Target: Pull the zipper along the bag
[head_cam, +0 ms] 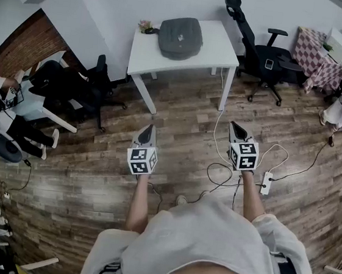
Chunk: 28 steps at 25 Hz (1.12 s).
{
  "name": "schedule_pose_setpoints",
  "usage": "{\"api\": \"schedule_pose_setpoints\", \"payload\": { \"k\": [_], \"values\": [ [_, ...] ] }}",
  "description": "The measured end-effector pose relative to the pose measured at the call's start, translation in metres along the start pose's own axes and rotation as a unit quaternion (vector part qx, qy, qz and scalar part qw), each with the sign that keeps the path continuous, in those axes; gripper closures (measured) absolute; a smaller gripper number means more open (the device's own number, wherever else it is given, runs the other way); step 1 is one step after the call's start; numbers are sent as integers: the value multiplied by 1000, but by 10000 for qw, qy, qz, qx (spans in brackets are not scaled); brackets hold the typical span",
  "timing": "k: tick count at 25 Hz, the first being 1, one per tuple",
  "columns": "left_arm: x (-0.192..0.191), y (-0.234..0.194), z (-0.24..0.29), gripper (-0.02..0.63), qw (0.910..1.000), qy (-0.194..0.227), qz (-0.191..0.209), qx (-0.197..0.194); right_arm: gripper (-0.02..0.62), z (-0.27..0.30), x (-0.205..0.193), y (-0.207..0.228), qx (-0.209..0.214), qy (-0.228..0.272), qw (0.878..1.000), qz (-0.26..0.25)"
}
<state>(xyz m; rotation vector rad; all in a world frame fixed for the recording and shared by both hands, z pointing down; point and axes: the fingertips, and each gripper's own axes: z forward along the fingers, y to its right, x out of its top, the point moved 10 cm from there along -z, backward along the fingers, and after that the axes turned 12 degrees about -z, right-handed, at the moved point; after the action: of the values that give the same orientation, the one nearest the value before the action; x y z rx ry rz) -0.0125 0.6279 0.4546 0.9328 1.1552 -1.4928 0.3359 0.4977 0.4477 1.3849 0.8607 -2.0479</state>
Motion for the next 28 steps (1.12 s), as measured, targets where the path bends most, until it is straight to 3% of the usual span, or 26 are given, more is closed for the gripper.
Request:
{"api": "schedule_pose_setpoints", "payload": {
  "k": [20, 28],
  "values": [
    [-10, 49, 43, 580, 9999, -127, -19, 40, 581, 12, -19, 46, 100, 24, 9999, -127],
    [-12, 51, 81, 580, 9997, -233, -22, 64, 581, 47, -26, 69, 138, -94, 9998, -136]
  ]
}}
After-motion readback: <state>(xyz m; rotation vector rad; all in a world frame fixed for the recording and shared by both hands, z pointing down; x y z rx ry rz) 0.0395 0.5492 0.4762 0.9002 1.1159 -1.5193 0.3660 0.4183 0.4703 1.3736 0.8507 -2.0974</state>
